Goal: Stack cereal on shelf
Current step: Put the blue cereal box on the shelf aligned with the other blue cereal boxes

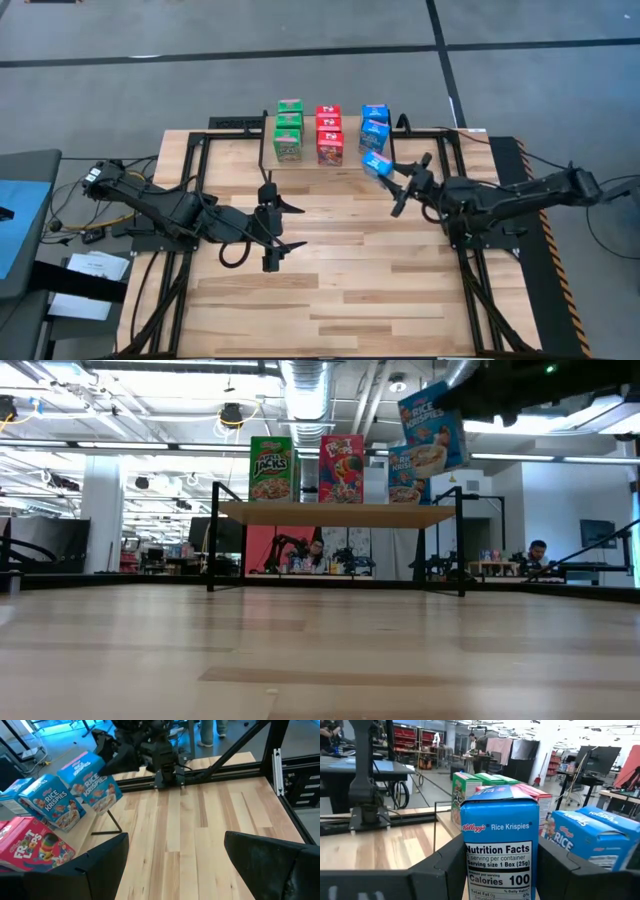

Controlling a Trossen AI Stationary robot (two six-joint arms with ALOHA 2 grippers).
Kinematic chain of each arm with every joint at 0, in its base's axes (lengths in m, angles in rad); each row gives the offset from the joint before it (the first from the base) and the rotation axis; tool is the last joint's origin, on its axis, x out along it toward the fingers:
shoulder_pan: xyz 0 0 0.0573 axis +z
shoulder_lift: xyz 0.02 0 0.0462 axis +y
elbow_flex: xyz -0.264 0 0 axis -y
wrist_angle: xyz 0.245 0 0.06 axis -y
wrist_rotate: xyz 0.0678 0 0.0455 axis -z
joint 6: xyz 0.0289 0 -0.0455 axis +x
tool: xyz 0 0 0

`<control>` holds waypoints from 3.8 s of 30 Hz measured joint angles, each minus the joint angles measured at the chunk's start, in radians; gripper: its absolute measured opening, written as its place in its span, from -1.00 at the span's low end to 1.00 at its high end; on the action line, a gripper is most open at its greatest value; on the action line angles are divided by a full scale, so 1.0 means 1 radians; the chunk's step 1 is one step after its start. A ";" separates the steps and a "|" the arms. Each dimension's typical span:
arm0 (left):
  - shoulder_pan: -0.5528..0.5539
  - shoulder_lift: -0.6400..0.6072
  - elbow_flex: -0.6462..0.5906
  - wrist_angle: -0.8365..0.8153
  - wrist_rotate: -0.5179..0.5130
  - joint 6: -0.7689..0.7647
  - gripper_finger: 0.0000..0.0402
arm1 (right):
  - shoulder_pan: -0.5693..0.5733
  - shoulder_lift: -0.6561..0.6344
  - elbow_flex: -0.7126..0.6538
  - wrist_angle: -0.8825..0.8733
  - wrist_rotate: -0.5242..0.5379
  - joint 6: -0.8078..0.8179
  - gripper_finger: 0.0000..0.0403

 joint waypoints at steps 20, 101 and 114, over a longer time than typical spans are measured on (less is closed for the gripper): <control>0.000 0.000 0.000 0.000 0.000 0.001 0.58 | -0.167 0.244 0.000 0.246 -0.027 0.003 0.02; 0.000 0.000 0.000 0.001 0.009 -0.003 0.58 | -0.185 0.188 0.001 0.015 0.109 0.079 0.27; 0.000 0.000 0.000 0.001 0.012 -0.003 0.58 | -0.163 0.186 0.001 -0.011 0.138 0.079 0.27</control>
